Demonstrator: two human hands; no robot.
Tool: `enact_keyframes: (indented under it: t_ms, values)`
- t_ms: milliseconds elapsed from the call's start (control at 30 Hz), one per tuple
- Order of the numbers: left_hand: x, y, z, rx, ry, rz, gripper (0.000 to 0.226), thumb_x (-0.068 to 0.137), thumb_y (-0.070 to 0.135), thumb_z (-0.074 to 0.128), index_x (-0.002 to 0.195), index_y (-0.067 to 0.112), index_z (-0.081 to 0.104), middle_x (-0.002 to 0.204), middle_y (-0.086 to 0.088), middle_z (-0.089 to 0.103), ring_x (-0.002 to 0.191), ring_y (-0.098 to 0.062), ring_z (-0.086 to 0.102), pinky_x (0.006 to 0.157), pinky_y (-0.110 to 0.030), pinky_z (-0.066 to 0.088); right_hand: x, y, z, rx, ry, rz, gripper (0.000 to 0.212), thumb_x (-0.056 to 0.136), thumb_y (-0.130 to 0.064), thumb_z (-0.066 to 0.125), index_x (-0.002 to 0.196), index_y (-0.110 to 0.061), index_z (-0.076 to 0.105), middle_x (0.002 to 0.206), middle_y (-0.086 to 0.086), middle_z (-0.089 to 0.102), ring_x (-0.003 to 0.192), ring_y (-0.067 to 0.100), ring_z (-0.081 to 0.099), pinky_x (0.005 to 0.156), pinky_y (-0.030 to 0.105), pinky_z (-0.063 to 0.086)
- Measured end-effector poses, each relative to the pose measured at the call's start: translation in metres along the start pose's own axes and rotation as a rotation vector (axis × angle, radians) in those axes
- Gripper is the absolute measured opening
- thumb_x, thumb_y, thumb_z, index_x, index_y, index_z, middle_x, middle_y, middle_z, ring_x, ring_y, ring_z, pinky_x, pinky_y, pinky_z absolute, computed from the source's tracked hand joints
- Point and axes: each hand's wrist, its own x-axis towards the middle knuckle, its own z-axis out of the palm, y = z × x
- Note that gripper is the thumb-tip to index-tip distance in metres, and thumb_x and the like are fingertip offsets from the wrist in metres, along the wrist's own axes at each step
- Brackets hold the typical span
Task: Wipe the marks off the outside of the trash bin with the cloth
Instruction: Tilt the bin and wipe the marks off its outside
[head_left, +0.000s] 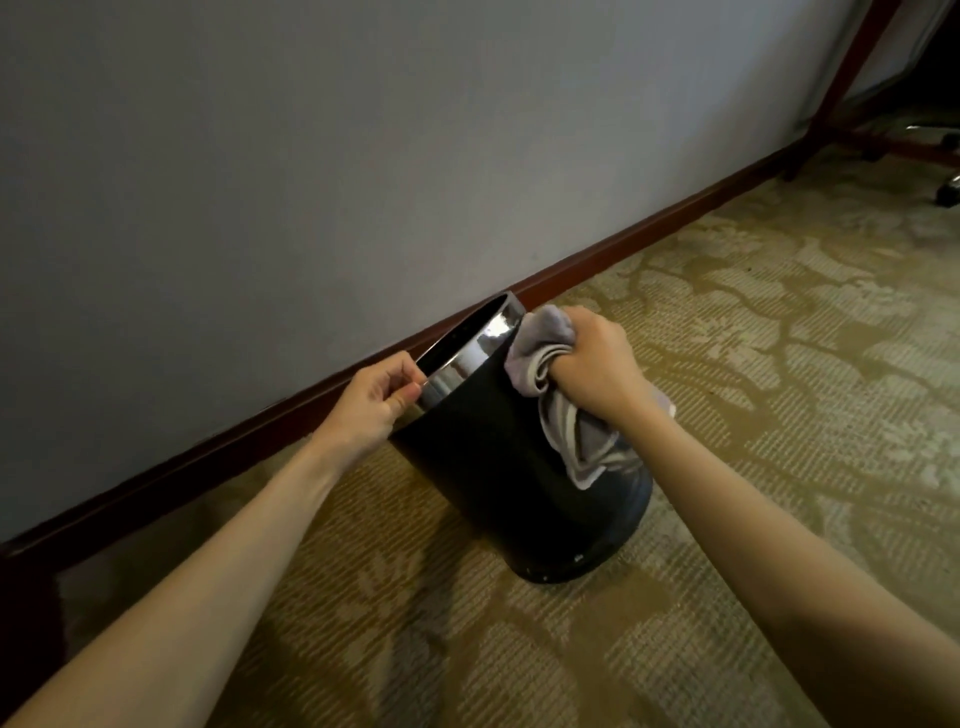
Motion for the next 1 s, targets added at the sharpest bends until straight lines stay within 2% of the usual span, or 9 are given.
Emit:
enact_keyframes:
  t_ms: [133, 300, 400, 533, 633, 733, 800, 867, 1000]
  values:
    - [-0.001, -0.007, -0.010, -0.024, 0.034, -0.051, 0.034, 0.097, 0.011, 0.046, 0.073, 0.030, 0.059, 0.076, 0.008, 0.067, 0.074, -0.009, 0.064, 0.070, -0.031, 0.046, 0.001, 0.028, 0.003, -0.011, -0.003, 0.162, 0.017, 0.074, -0.004, 0.052, 0.083, -0.017, 0.060, 0.087, 0.008, 0.067, 0.089, 0.031, 0.063, 0.073, 0.038, 0.051]
    - [-0.003, -0.012, -0.018, -0.021, 0.061, -0.097, 0.039, 0.097, 0.012, 0.047, 0.068, 0.035, 0.059, 0.075, 0.011, 0.068, 0.074, -0.003, 0.064, 0.071, -0.030, 0.044, -0.012, 0.078, -0.010, -0.160, -0.142, 0.420, 0.014, 0.077, -0.006, 0.054, 0.084, 0.003, 0.062, 0.085, 0.021, 0.065, 0.084, 0.034, 0.064, 0.065, 0.038, 0.048]
    - [0.000, -0.008, -0.012, -0.011, 0.039, -0.042, 0.036, 0.096, 0.010, 0.048, 0.071, 0.032, 0.059, 0.073, 0.008, 0.067, 0.072, -0.008, 0.064, 0.070, -0.031, 0.045, 0.002, 0.071, -0.017, -0.220, -0.197, 0.377, 0.015, 0.077, -0.008, 0.053, 0.086, -0.001, 0.063, 0.088, 0.017, 0.067, 0.082, 0.030, 0.064, 0.066, 0.037, 0.052]
    - [0.009, -0.002, -0.001, -0.011, -0.034, -0.005, 0.032, 0.096, 0.010, 0.049, 0.074, 0.031, 0.060, 0.077, 0.004, 0.066, 0.075, -0.013, 0.065, 0.070, -0.031, 0.049, 0.031, 0.027, -0.012, 0.046, -0.011, 0.191, 0.015, 0.076, -0.007, 0.053, 0.069, -0.018, 0.061, 0.070, 0.002, 0.064, 0.068, 0.017, 0.060, 0.056, 0.030, 0.046]
    - [0.010, -0.003, -0.003, -0.007, -0.065, -0.014, 0.032, 0.096, 0.010, 0.048, 0.075, 0.030, 0.060, 0.080, 0.003, 0.066, 0.078, -0.013, 0.065, 0.071, -0.029, 0.048, 0.037, 0.029, -0.010, 0.173, 0.017, 0.237, 0.018, 0.077, -0.008, 0.052, 0.066, -0.020, 0.057, 0.066, 0.000, 0.061, 0.063, 0.014, 0.058, 0.051, 0.026, 0.044]
    - [0.007, -0.005, -0.009, 0.003, -0.059, -0.044, 0.031, 0.096, 0.012, 0.047, 0.075, 0.030, 0.060, 0.081, 0.002, 0.066, 0.079, -0.011, 0.065, 0.071, -0.028, 0.047, 0.019, 0.070, -0.008, 0.089, -0.026, 0.440, 0.015, 0.081, -0.008, 0.052, 0.068, -0.016, 0.056, 0.070, 0.006, 0.061, 0.068, 0.021, 0.060, 0.054, 0.029, 0.046]
    - [0.007, -0.006, -0.009, 0.000, -0.053, -0.064, 0.032, 0.097, 0.012, 0.046, 0.074, 0.030, 0.060, 0.079, 0.005, 0.067, 0.076, -0.008, 0.065, 0.070, -0.027, 0.046, 0.002, 0.101, -0.009, 0.029, -0.090, 0.550, 0.013, 0.081, -0.005, 0.052, 0.082, 0.001, 0.063, 0.082, 0.018, 0.065, 0.082, 0.031, 0.063, 0.066, 0.036, 0.049]
    - [0.007, -0.002, -0.008, -0.008, -0.060, -0.062, 0.034, 0.097, 0.010, 0.046, 0.072, 0.030, 0.060, 0.077, 0.007, 0.067, 0.075, -0.008, 0.064, 0.070, -0.026, 0.046, -0.008, 0.118, -0.014, 0.003, -0.149, 0.625, 0.024, 0.081, -0.003, 0.053, 0.096, 0.012, 0.064, 0.087, 0.022, 0.063, 0.088, 0.030, 0.062, 0.072, 0.039, 0.049]
    - [0.011, 0.012, 0.001, 0.040, -0.143, 0.015, 0.028, 0.096, 0.011, 0.049, 0.075, 0.027, 0.060, 0.076, 0.003, 0.063, 0.076, -0.015, 0.062, 0.071, -0.027, 0.050, 0.011, 0.093, -0.022, 0.090, -0.098, 0.529, 0.022, 0.079, -0.002, 0.050, 0.093, 0.006, 0.066, 0.088, 0.019, 0.066, 0.090, 0.031, 0.063, 0.078, 0.041, 0.052]
